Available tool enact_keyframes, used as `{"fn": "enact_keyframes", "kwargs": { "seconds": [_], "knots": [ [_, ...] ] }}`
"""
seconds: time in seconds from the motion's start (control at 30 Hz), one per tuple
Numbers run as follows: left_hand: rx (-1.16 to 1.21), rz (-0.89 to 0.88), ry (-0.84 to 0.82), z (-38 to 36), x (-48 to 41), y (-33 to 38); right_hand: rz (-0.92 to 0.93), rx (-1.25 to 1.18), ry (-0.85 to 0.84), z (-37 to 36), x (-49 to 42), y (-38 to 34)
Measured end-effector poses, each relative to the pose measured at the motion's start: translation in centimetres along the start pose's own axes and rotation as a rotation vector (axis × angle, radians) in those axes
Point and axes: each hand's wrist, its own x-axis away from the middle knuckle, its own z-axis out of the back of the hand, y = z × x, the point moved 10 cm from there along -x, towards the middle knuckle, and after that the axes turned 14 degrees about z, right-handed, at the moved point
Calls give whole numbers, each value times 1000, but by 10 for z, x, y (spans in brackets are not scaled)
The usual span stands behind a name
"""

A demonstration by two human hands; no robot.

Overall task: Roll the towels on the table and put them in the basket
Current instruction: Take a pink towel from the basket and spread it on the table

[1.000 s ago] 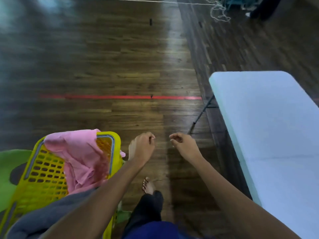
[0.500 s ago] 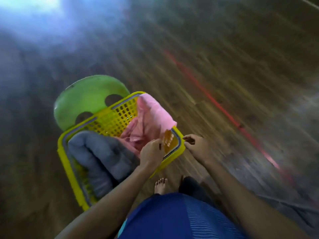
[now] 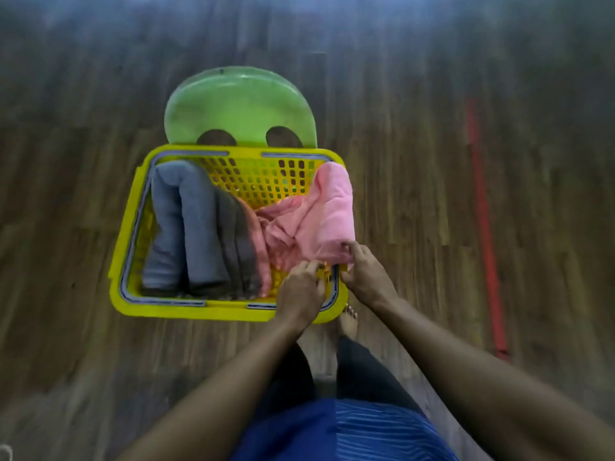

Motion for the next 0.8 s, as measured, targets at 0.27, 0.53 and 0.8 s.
{"fn": "enact_keyframes", "kwargs": {
  "seconds": [0.27,0.53,0.8],
  "knots": [
    [85,220,-46,-28,-3,6,-10,-55,106,17,-23,20],
    [295,200,75,-19,-32,16,-3,-142,205,49,-46,7],
    [265,88,142,2,-81,35,-28,-183,142,60,-72,17]
  ]
}}
